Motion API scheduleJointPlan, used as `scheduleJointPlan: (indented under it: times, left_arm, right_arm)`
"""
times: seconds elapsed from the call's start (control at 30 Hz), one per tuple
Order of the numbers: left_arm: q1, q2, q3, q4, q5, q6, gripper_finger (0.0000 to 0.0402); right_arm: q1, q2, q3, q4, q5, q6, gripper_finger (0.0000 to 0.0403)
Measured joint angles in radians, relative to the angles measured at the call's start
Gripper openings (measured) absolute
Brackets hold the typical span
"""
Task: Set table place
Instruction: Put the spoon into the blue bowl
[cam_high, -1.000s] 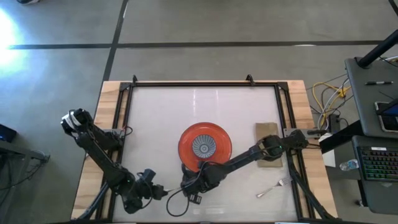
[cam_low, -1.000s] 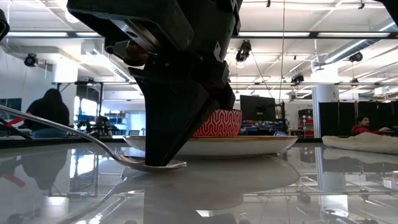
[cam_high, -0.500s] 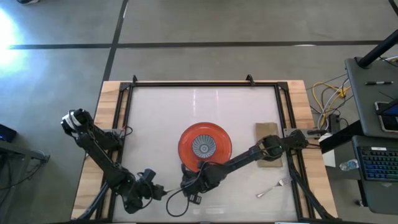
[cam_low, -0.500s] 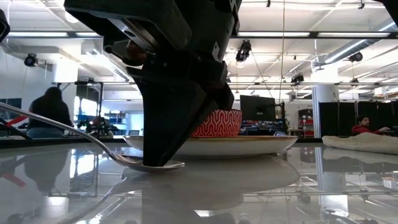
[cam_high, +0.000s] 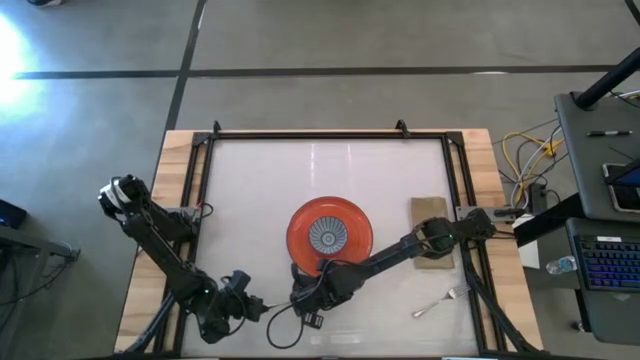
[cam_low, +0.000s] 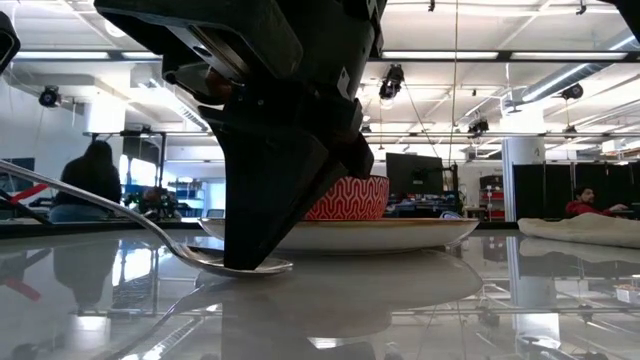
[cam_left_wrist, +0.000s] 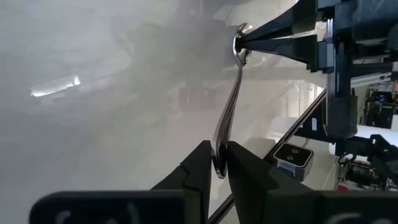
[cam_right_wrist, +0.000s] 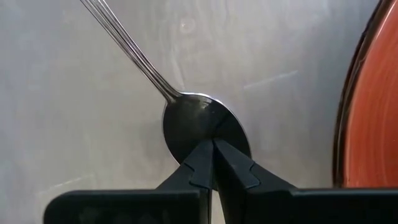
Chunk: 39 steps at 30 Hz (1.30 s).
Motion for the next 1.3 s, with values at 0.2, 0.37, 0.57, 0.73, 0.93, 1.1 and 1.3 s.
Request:
scheduleJointPlan:
  times: [0.2, 0.37, 0.57, 0.73, 0.93, 1.1, 1.3]
  left_arm:
    - [0.002, 0.000, 0.000, 0.001, -0.003, 0.026, 0.0011]
    - [0.002, 0.000, 0.000, -0.005, -0.009, 0.030, 0.0002]
    - [0.003, 0.000, 0.000, -0.019, -0.035, 0.032, 0.0000]
    - [0.003, -0.015, 0.001, -0.019, -0.048, 0.026, 0.0000]
    - [0.002, -0.088, 0.016, -0.020, -0.119, 0.054, 0.0001]
    - [0.011, -0.194, 0.036, -0.023, -0.226, 0.177, 0.0001]
    - [0.077, -0.277, 0.038, -0.220, -0.220, 0.159, 0.0001]
  right_arm:
    - [-0.001, -0.001, 0.000, 0.003, 0.000, 0.001, 0.0008]
    - [-0.007, -0.018, -0.003, 0.008, 0.010, 0.002, 0.0009]
    - [-0.012, -0.106, -0.003, 0.011, 0.104, -0.010, 0.0008]
    - [-0.013, -0.195, -0.002, -0.042, 0.168, -0.003, 0.0009]
    - [-0.017, -0.323, 0.000, -0.170, 0.317, 0.031, 0.0009]
    - [-0.025, -0.374, -0.015, -0.353, 0.426, 0.113, 0.0008]
    - [-0.018, -0.450, -0.078, -0.451, 0.465, 0.201, 0.0009]
